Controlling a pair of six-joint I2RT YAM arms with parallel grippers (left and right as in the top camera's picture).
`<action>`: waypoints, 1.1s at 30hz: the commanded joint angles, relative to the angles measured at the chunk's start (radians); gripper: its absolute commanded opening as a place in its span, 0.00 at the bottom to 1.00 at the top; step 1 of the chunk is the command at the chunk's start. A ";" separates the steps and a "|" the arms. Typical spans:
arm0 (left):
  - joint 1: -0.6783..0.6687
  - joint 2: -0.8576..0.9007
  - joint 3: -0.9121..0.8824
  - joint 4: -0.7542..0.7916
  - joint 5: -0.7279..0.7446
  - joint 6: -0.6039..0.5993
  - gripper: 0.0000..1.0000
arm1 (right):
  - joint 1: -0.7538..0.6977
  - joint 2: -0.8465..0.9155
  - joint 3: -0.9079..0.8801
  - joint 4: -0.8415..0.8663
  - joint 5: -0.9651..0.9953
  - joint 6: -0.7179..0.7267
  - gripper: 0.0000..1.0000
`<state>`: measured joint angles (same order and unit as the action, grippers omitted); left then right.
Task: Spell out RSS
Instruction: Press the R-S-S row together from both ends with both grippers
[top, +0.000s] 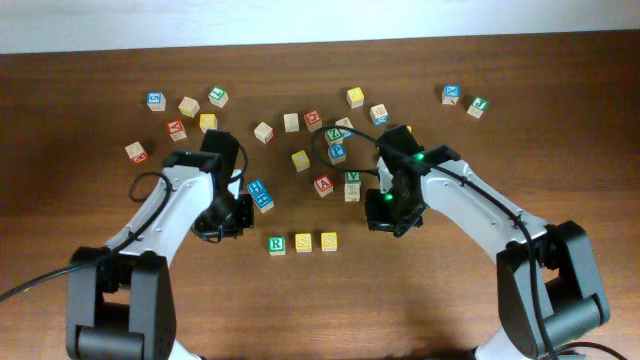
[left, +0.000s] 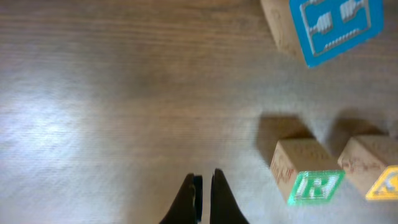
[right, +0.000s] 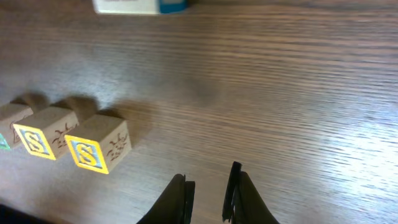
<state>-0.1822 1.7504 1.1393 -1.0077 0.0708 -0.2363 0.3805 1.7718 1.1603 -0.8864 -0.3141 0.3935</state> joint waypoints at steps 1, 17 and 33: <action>-0.011 0.002 -0.084 0.074 0.070 -0.043 0.00 | 0.048 0.004 -0.013 0.017 0.018 0.076 0.09; -0.027 0.002 -0.125 0.140 0.113 -0.111 0.00 | 0.196 0.005 -0.131 0.264 0.055 0.274 0.04; -0.027 0.082 -0.125 0.177 0.196 -0.119 0.00 | 0.222 0.077 -0.131 0.348 -0.041 0.253 0.06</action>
<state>-0.2073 1.8164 1.0229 -0.8501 0.2367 -0.3416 0.5938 1.8301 1.0336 -0.5480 -0.3492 0.6590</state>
